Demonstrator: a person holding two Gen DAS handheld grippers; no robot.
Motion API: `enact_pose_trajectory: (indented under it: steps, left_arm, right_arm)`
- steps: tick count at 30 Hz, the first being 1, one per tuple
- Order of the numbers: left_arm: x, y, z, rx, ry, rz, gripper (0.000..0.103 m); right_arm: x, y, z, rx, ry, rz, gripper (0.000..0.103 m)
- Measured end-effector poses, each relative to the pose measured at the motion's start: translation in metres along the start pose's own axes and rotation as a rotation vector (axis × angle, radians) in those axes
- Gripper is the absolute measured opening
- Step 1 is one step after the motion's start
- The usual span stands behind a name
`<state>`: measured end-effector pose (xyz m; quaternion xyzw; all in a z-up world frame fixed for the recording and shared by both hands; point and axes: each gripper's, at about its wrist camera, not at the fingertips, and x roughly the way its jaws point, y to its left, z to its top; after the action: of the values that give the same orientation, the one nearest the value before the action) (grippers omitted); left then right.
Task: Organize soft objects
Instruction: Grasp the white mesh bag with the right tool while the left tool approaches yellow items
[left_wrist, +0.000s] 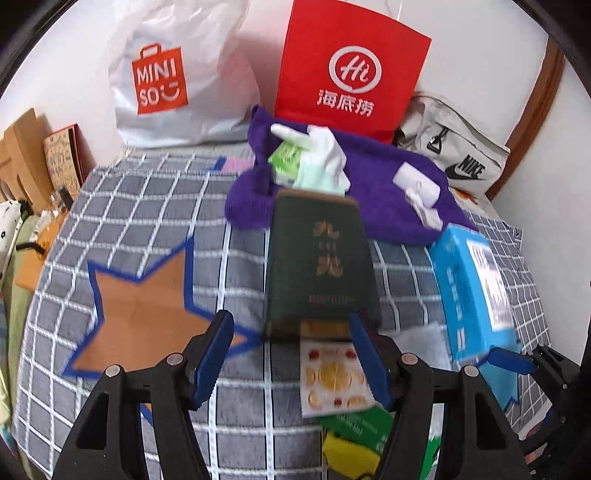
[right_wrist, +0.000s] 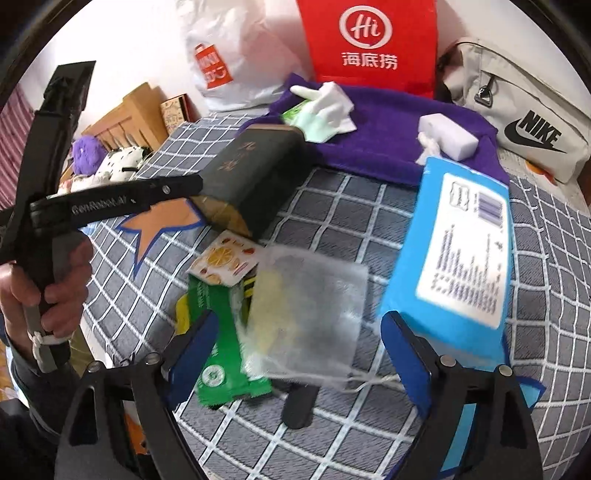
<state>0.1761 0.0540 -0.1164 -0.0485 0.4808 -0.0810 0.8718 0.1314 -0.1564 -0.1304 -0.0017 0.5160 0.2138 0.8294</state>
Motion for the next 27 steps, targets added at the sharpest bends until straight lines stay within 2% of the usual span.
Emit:
enact_pose_trajectory:
  steps: [4,7,15,17,19,22,27]
  left_arm:
    - [0.001,0.002,-0.015,-0.006,0.003,-0.018,0.064]
    - [0.005,0.005,-0.021,-0.01,0.02,-0.017,0.064]
    - [0.011,0.009,-0.035,-0.016,0.029,-0.068,0.064]
    - [0.012,0.009,-0.039,-0.011,0.031,-0.074,0.064]
    - [0.013,0.009,-0.04,-0.012,0.036,-0.079,0.064]
    - [0.014,0.009,-0.042,-0.009,0.041,-0.076,0.064]
    - [0.014,0.007,-0.042,-0.013,0.046,-0.061,0.064]
  right_arm:
    - [0.002,0.006,-0.006,0.016,0.002,0.019,0.089]
    - [0.013,0.007,-0.008,0.022,0.007,-0.016,0.089]
    - [0.04,-0.003,-0.01,0.066,0.033,-0.045,0.087]
    - [0.047,-0.008,-0.01,0.079,0.045,-0.04,0.078]
    - [0.048,-0.013,-0.012,0.099,0.03,-0.011,0.076]
    - [0.044,-0.015,-0.012,0.092,0.019,0.035,0.053]
    - [0.033,-0.009,-0.014,0.054,-0.01,0.036,0.042]
